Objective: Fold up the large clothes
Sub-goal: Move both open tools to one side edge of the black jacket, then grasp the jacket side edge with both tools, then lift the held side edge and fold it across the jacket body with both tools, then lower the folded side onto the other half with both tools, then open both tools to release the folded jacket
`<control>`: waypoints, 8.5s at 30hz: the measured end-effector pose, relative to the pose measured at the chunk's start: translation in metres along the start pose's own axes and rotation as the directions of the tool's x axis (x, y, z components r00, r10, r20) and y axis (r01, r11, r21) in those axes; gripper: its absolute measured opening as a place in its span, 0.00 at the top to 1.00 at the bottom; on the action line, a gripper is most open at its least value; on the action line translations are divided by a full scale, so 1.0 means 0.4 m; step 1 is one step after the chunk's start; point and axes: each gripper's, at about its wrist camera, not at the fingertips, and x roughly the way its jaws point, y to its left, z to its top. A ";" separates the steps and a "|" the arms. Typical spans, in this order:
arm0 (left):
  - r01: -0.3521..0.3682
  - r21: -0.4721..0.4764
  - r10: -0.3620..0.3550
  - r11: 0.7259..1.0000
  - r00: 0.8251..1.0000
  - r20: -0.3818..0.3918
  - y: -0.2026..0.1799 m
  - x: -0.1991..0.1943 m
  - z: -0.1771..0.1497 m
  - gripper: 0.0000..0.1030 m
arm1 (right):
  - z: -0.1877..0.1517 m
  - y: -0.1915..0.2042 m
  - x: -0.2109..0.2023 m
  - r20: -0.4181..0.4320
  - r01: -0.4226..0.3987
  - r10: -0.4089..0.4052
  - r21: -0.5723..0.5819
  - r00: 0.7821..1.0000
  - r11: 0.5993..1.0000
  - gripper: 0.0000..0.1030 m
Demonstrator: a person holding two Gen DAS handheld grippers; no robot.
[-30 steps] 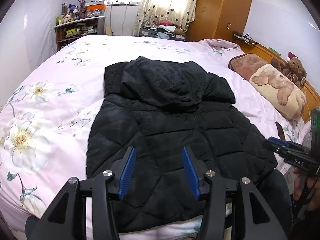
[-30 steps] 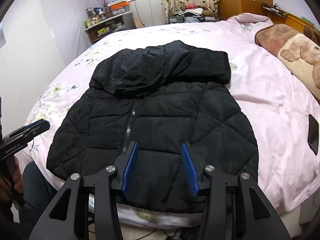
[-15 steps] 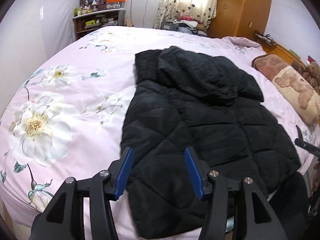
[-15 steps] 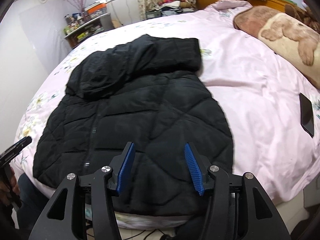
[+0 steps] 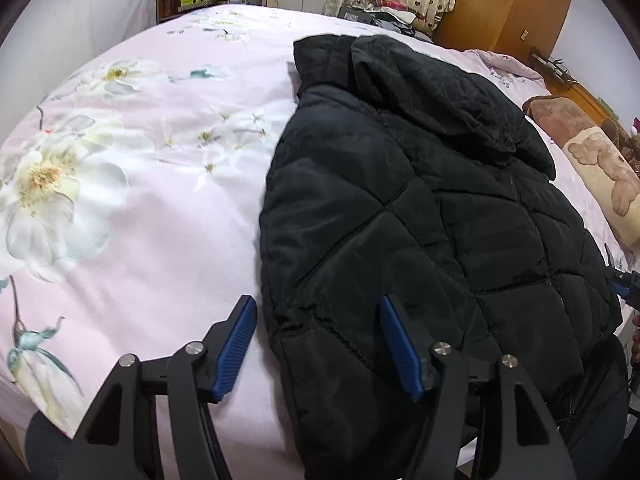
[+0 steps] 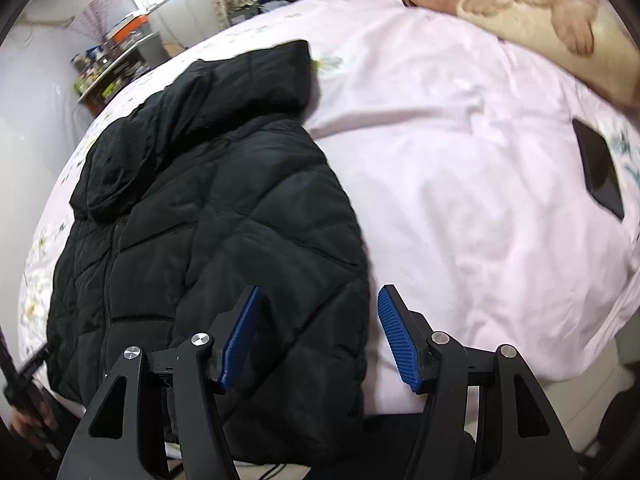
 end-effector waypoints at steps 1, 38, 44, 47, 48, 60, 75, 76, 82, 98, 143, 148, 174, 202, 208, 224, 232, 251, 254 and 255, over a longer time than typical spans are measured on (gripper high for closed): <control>0.010 -0.004 -0.010 1.000 1.000 -0.009 -0.002 0.005 -0.004 0.35 | -0.001 -0.010 0.007 -0.013 -0.004 0.004 0.013 1.000 1.000 0.41; 0.214 0.002 -0.210 0.977 0.959 0.188 0.025 -0.362 0.040 0.86 | -0.020 0.020 -0.262 0.008 -0.319 0.319 0.010 0.948 0.948 0.89; 0.247 -0.030 -0.236 0.969 0.952 0.196 0.032 -0.399 0.041 0.86 | -0.009 0.006 -0.319 0.042 -0.348 0.347 0.021 0.937 0.937 0.89; 0.267 -0.042 -0.253 0.963 0.945 0.208 0.032 -0.409 0.055 0.86 | 0.011 0.008 -0.322 0.054 -0.367 0.365 0.034 0.929 0.929 0.89; 0.274 -0.048 -0.258 0.960 0.942 0.216 0.032 -0.409 0.068 0.86 | 0.026 0.014 -0.319 0.062 -0.373 0.371 0.039 0.927 0.927 0.89; 0.337 -0.156 -0.274 0.929 0.905 0.326 0.046 -0.306 0.388 0.85 | 0.329 0.081 -0.253 0.197 -0.447 0.424 0.086 0.884 0.891 0.89; 0.201 -0.297 -0.184 0.934 0.979 0.083 0.065 0.199 0.642 0.79 | 0.601 0.124 0.234 -0.047 -0.278 0.302 0.278 0.952 0.920 0.81; 0.213 -0.307 -0.197 0.928 0.977 0.084 0.070 0.209 0.642 0.79 | 0.596 0.119 0.246 -0.047 -0.287 0.314 0.294 0.948 0.912 0.79; 0.347 -0.340 -0.325 0.874 0.938 0.123 0.101 0.185 0.657 0.53 | 0.598 0.075 0.212 0.025 -0.445 0.469 0.363 0.883 0.818 0.47; 0.362 -0.240 -0.297 0.901 0.917 0.267 0.120 0.065 0.683 0.16 | 0.577 0.150 0.125 0.096 -0.348 0.346 -0.001 0.933 0.938 0.29; -0.040 -0.043 0.045 0.998 0.991 0.128 -0.016 0.445 0.713 0.45 | 0.565 0.224 0.444 0.030 0.022 -0.018 -0.148 0.999 0.989 0.76; 0.000 -0.063 0.006 0.998 0.995 0.102 0.015 0.382 0.745 0.39 | 0.586 0.215 0.345 0.089 0.038 -0.026 -0.131 0.996 0.991 0.63; 0.009 0.091 -0.028 0.996 0.977 0.212 -0.120 0.449 0.696 0.27 | 0.507 0.297 0.427 0.177 0.081 -0.041 -0.228 0.983 0.970 0.62; 0.138 0.276 -0.184 0.951 0.971 0.150 -0.402 0.314 0.671 0.31 | 0.456 0.500 0.260 0.203 -0.052 0.117 -0.300 0.972 0.953 0.61; 0.135 0.255 -0.165 0.957 0.981 0.102 -0.400 0.443 0.646 0.30 | 0.446 0.495 0.388 0.185 -0.009 0.075 -0.334 0.980 0.942 0.61; -0.032 0.237 -0.027 0.971 0.970 0.240 -0.196 0.275 0.680 0.33 | 0.483 0.335 0.249 0.304 0.075 0.003 -0.245 0.953 0.967 0.61; -0.019 0.127 -0.009 0.992 0.975 0.222 -0.101 0.394 0.669 0.30 | 0.468 0.258 0.360 0.267 0.104 -0.046 -0.206 0.963 0.973 0.61; 0.004 0.120 -0.036 0.993 0.963 0.266 -0.108 0.141 0.623 0.31 | 0.442 0.303 0.162 0.293 0.108 -0.038 -0.226 0.956 0.968 0.59; 0.005 0.139 -0.043 0.990 0.962 0.270 -0.102 0.103 0.549 0.31 | 0.380 0.310 0.106 0.290 0.076 -0.001 -0.246 0.957 0.966 0.59; -0.006 0.133 -0.028 0.991 0.967 0.251 -0.092 0.115 0.527 0.31 | 0.359 0.309 0.104 0.277 0.078 -0.005 -0.253 0.961 0.964 0.59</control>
